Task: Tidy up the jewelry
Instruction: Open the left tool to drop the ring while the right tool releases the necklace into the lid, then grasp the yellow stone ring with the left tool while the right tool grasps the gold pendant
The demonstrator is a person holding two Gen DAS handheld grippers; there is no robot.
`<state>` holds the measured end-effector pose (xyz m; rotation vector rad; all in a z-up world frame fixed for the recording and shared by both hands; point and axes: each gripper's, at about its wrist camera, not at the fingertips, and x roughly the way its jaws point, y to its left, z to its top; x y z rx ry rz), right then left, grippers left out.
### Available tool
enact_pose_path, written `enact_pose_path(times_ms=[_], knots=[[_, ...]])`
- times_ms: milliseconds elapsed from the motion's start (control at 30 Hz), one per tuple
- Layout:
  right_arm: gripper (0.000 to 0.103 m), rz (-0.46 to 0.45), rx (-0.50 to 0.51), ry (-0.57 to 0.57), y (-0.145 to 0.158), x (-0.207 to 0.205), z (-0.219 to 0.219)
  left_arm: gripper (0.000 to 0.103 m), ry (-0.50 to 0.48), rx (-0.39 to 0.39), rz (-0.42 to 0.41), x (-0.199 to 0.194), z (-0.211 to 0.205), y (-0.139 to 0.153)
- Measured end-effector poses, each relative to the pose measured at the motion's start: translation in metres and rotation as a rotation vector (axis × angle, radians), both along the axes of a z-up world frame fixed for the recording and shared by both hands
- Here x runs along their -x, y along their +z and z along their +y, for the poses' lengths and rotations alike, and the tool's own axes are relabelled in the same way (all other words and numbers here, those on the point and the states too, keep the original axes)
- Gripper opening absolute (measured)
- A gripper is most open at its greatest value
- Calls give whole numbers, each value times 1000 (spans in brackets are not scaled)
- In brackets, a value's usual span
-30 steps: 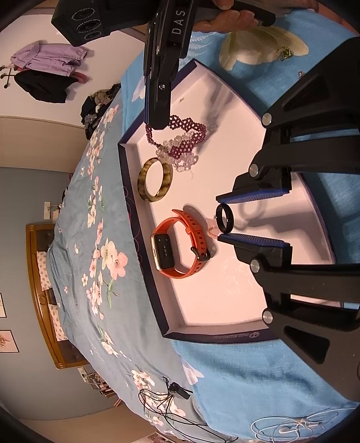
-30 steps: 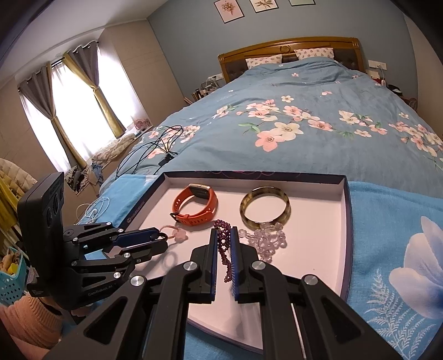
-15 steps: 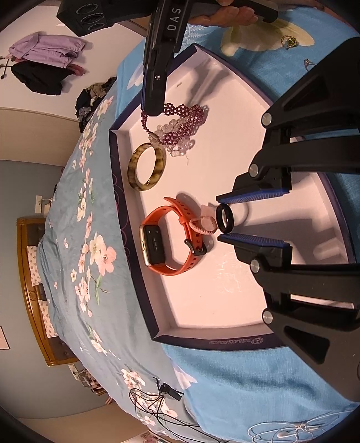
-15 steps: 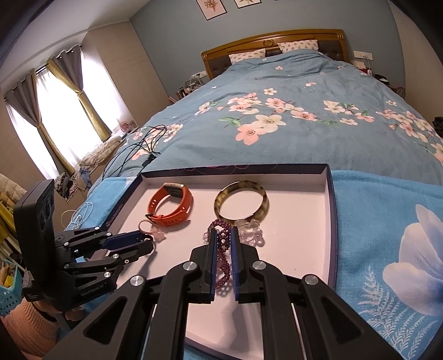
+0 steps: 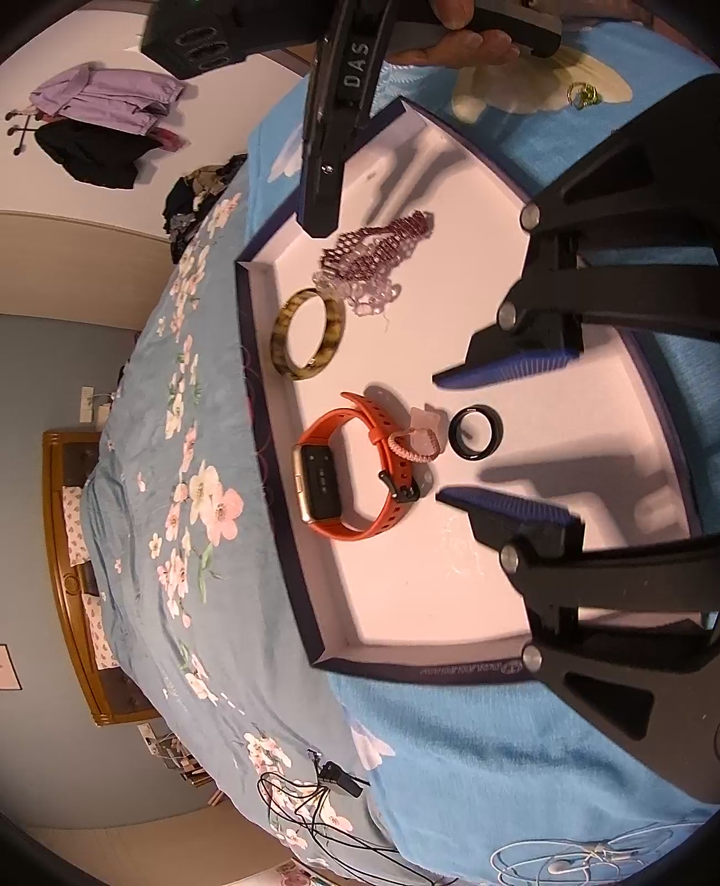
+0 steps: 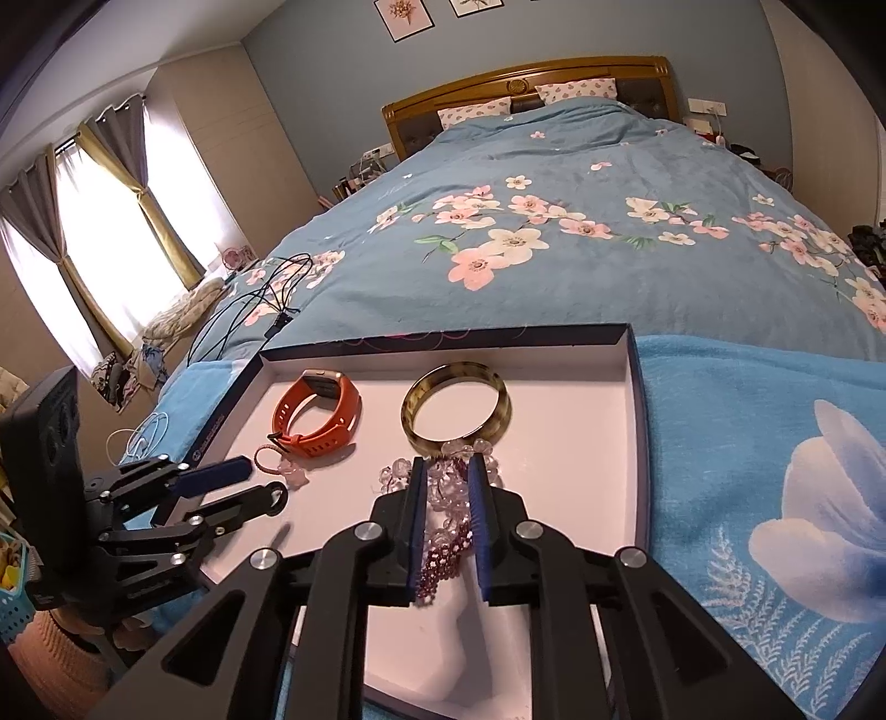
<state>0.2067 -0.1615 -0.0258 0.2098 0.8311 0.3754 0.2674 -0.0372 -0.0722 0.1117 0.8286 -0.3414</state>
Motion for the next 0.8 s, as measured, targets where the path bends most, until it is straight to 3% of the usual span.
enact_pose_path(times_ms=[467,800], knots=[[35,-94,33,64,31,55,-1,53,14,37,-136,60,37,46],[39,-82,74,117,25,110,-2,55,-29,12,-143,115,42,38]])
